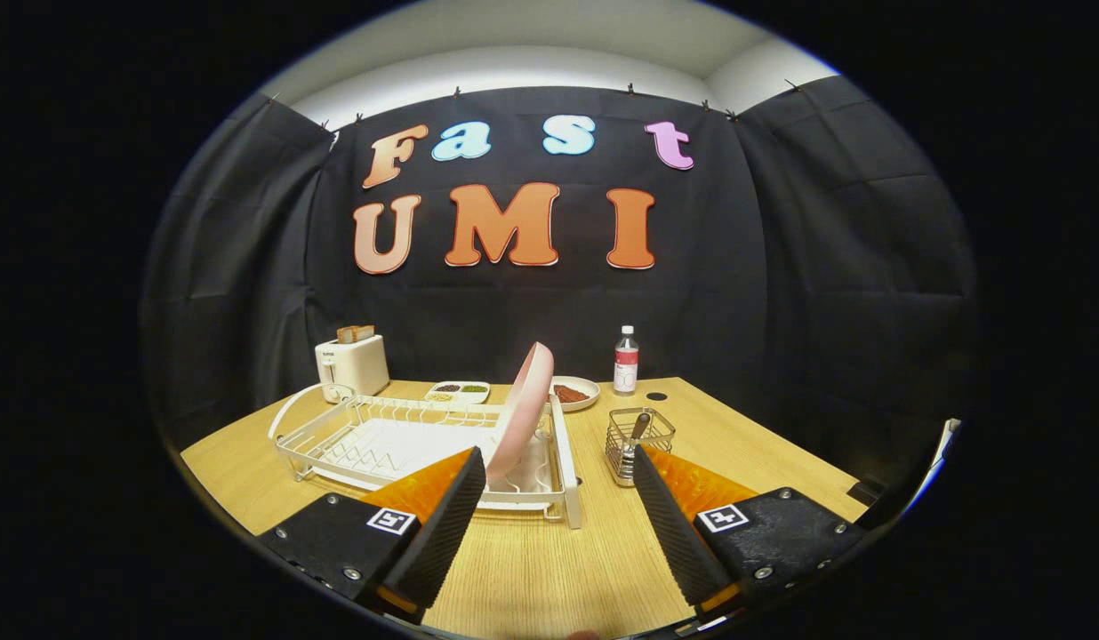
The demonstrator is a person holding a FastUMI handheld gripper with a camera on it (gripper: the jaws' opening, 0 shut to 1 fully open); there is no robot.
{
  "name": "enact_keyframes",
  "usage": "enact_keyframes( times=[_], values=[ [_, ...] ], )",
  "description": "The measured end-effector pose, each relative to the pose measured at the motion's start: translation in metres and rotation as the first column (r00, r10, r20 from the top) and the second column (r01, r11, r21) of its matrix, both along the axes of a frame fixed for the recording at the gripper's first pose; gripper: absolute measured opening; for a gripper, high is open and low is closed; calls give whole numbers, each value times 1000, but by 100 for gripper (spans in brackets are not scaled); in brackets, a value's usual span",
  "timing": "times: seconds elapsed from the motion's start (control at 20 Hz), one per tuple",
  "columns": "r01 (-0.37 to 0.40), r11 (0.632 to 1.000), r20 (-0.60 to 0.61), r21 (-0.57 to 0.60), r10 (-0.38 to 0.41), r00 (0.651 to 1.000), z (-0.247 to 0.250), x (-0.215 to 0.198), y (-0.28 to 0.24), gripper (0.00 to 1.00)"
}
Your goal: Take the plate from the dish rack, then take the spoon from the basket and place it into the plate.
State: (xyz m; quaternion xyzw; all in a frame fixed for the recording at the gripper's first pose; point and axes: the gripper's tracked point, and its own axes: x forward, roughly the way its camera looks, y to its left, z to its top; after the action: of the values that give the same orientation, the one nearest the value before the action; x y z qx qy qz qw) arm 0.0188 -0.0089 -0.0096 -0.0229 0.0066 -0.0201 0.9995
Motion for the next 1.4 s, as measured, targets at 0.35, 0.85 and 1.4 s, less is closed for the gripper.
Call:
enact_keyframes(
  times=[0.35,0.85,1.4],
  values=[
    [-1,1000,-15,3,1,1000,2,49,15,99],
    [51,998,-43,-45,-53,998,31,160,24,99],
    [124,992,-236,-13,-124,964,2,208,12,31]
  ],
)
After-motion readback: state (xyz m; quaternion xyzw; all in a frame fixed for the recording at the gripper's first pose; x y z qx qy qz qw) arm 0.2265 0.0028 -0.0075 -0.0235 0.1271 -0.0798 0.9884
